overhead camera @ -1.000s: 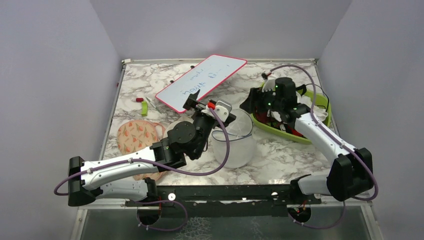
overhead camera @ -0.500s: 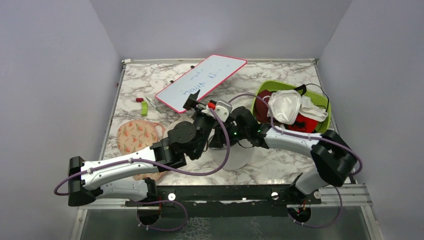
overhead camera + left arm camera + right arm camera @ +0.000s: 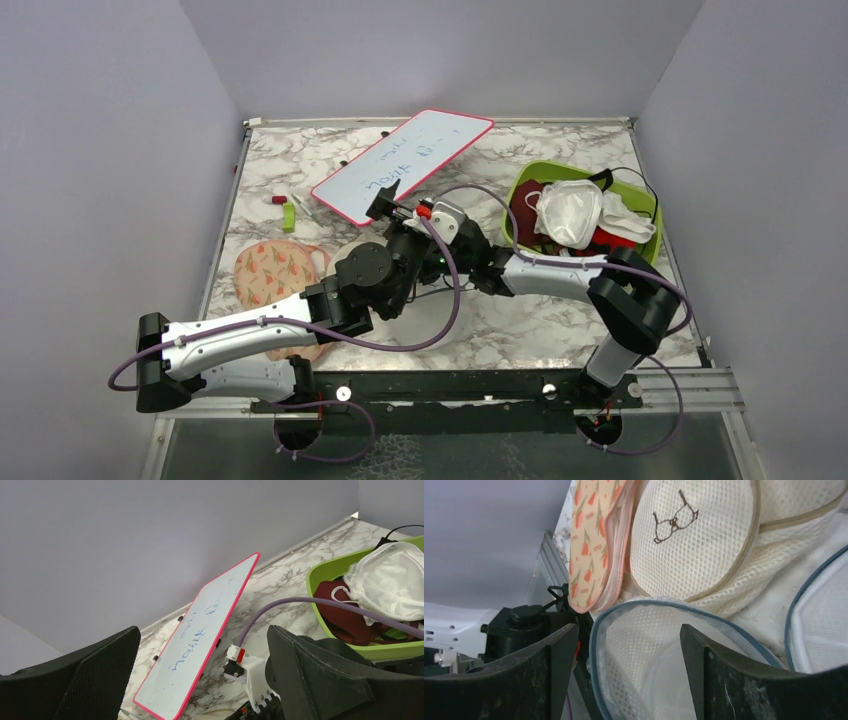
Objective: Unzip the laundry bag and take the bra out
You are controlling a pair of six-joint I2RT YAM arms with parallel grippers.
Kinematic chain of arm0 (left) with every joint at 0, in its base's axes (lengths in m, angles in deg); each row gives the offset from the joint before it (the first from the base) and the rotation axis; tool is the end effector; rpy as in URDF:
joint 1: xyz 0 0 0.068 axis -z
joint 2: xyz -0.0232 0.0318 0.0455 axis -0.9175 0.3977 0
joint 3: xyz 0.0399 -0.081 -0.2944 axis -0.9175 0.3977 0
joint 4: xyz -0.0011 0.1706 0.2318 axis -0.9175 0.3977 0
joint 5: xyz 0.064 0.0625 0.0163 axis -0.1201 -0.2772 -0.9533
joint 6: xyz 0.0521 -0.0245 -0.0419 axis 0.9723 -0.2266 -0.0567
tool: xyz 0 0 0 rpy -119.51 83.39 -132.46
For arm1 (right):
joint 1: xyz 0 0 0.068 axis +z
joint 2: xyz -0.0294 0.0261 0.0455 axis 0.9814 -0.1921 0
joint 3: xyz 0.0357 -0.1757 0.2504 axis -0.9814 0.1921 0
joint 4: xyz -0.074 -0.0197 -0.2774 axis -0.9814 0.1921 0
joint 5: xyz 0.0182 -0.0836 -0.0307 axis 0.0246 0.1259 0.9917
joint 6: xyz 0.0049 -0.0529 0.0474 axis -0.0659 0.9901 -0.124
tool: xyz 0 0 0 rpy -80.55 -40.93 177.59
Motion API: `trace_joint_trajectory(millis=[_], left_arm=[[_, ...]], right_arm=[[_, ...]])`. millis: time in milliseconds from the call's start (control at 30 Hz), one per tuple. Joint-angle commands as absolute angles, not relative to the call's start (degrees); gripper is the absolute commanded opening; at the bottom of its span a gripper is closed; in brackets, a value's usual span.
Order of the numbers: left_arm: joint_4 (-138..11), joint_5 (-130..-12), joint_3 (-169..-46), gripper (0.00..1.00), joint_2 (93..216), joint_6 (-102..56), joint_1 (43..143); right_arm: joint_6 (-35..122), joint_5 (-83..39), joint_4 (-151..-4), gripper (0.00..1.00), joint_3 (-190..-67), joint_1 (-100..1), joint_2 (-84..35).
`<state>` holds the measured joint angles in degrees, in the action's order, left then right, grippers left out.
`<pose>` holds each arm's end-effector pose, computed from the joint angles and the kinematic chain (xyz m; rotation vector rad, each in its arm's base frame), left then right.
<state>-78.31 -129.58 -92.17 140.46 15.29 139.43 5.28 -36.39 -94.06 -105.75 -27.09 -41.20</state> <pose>0.1208 -0.2382 0.4395 0.4783 1.3513 -0.0664 0.2358 0.3349 0.1997 -0.3993 2.3311 1.3398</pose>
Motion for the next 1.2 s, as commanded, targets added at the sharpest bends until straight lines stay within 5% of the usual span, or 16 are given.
trace_joint_trajectory(millis=[0,167,400,600,1167], left_arm=[[-79.2,-129.2,-92.8,0.94,140.3,15.9,139.3],[-79.1,-128.9,-92.8,0.94,140.0,15.5,139.3],[-78.9,-128.8,-92.8,0.94,140.1,15.2,139.3],[-78.9,-129.0,-92.7,0.94,140.1,15.2,139.3],[-78.9,-129.0,-92.7,0.98,140.2,15.5,139.3]], right_arm=[[8.4,-28.2,-88.3,0.77,-106.1,-26.7,-34.5],[16.2,-16.7,-76.5,0.85,-105.8,-27.6,-25.1],[23.2,-10.8,-68.1,0.81,-105.6,-36.4,-19.5],[29.0,-14.9,-64.3,0.63,-107.7,-42.5,-26.3],[33.3,-10.4,-58.6,0.54,-120.0,-44.2,-47.5]])
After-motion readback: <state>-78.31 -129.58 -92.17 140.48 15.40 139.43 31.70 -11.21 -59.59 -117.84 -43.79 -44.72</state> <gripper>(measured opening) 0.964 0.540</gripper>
